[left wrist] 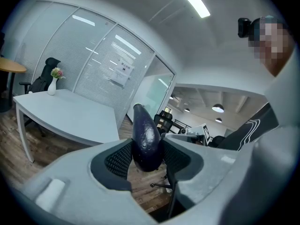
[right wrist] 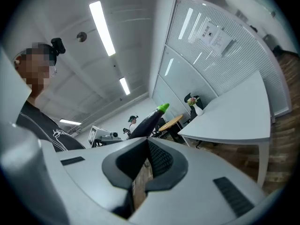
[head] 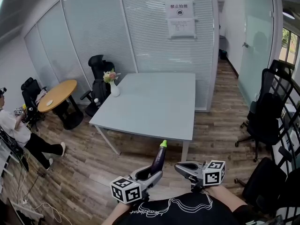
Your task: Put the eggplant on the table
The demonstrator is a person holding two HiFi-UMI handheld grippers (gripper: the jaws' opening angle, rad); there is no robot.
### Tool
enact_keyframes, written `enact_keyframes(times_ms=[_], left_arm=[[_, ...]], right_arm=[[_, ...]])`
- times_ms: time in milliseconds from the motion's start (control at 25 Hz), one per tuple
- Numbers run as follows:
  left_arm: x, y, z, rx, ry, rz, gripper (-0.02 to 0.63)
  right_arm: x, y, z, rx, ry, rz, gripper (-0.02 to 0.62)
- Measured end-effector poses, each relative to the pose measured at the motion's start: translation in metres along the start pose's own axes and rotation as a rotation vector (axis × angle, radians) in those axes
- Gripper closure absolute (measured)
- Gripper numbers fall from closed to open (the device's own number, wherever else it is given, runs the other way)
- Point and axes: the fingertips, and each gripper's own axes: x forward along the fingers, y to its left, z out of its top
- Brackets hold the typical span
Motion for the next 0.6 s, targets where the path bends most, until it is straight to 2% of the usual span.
enact_keyframes(times_ms=[240, 600], left_arm=[[0.03, 0.006, 0.011, 0.005, -0.016, 0.01, 0.397], [0.061, 0.006, 0.025, 0.031, -0.043, 0.037, 0.397]], right_arm=[[-0.01, -0.029, 0.016, 0.0, 0.005, -0.002, 0.588], [-0.017, -0.057, 0.036, -0.019, -0.008, 0.04, 0.588]])
